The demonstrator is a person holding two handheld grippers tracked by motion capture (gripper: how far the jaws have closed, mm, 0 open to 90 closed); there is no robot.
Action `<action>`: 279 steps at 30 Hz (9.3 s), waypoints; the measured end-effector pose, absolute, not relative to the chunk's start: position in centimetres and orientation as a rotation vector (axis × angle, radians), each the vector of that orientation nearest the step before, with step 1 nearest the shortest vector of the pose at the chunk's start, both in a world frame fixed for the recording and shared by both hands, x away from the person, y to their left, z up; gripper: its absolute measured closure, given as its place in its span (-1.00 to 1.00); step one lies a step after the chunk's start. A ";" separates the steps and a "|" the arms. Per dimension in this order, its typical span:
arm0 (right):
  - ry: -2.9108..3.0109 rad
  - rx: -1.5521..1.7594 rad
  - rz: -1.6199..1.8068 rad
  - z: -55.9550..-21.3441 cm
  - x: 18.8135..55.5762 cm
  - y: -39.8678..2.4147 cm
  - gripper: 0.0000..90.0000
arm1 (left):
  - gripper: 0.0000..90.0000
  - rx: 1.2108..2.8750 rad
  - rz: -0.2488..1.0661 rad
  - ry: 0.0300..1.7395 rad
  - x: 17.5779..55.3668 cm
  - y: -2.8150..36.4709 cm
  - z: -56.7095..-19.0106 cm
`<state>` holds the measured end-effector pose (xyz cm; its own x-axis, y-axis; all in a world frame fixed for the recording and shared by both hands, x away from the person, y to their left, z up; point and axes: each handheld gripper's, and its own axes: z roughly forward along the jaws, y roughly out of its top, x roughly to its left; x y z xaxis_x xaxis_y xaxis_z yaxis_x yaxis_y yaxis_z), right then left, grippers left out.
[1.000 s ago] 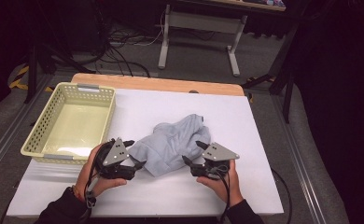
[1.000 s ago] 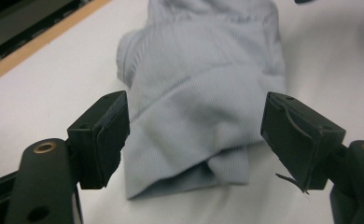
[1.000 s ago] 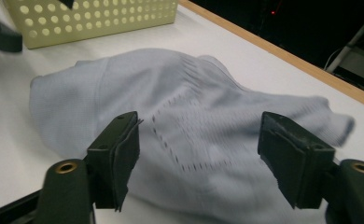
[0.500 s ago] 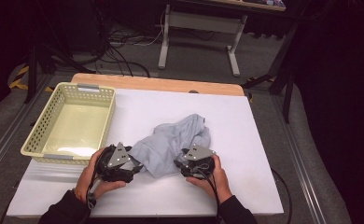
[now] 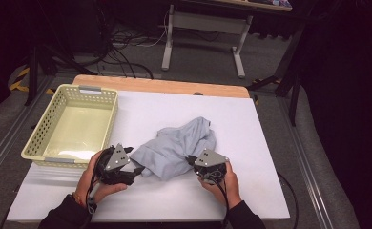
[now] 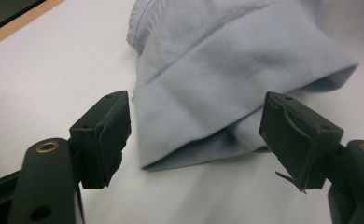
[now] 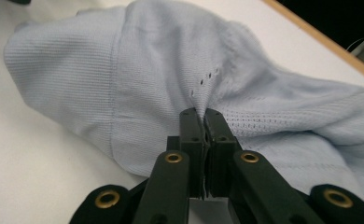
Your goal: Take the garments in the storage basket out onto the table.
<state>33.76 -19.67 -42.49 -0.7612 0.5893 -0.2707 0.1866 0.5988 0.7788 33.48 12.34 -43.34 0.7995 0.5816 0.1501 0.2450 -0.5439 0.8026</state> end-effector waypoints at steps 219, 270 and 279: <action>2.162 0.895 1.149 -41.3 33.7 -27.5 0.77 | 0.21 2.171 0.300 0.643 30.0 14.0 -46.2; 2.325 1.087 1.037 -45.1 33.8 -29.0 0.46 | 0.67 2.241 0.218 0.729 37.0 9.7 -45.9; 2.365 1.054 1.049 -44.8 32.1 -29.0 0.35 | 0.61 2.254 0.235 0.703 35.0 10.7 -45.0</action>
